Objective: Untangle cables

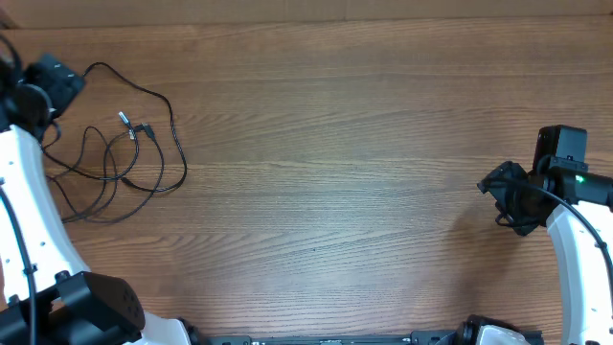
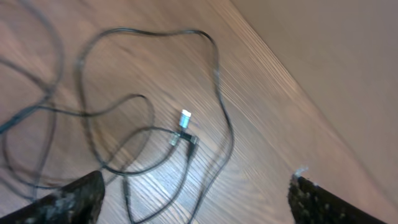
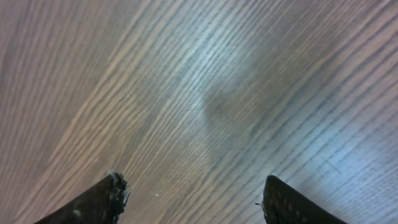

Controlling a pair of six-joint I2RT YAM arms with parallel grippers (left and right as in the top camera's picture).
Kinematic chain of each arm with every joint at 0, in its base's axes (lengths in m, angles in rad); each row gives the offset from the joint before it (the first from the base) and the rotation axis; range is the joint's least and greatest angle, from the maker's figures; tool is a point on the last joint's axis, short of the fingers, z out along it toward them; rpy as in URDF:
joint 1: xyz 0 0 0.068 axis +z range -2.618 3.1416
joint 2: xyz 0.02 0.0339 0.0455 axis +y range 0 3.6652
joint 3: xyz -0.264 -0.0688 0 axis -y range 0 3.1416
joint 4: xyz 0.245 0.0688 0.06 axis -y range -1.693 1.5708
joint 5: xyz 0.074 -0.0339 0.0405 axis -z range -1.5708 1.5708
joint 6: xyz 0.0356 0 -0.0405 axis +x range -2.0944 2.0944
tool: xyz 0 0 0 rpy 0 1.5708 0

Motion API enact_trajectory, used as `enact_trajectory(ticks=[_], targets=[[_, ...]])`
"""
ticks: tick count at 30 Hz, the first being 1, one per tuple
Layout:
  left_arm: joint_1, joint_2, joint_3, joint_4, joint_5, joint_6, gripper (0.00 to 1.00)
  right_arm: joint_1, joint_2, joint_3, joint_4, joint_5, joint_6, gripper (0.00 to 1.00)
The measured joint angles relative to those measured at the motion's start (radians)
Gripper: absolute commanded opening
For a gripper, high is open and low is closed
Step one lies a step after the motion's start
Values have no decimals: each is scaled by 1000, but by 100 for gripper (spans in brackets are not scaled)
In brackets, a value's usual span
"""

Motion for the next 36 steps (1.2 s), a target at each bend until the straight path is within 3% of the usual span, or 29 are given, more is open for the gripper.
enact_trajectory(ticks=[5, 9, 17, 23, 27, 36], targets=[[-146, 0, 0, -44, 14, 104, 100, 3, 0, 0, 29, -65, -8, 77], [-290, 0, 0, -114, 25, 198, 100, 44, 0, 0, 97, -177, -106, 82], [-506, 8, 1, -296, 32, 284, 100, 301, 0, 0, 202, -296, -322, 89], [-535, 36, 3, -455, 32, 291, 100, 407, 68, 2, 201, -251, -368, 90], [-535, 57, 3, -547, 30, 291, 100, 407, 179, 69, 90, -211, -392, 100], [-535, 58, 3, -737, -36, 261, 100, 397, 231, 249, -8, -188, -407, 100]])
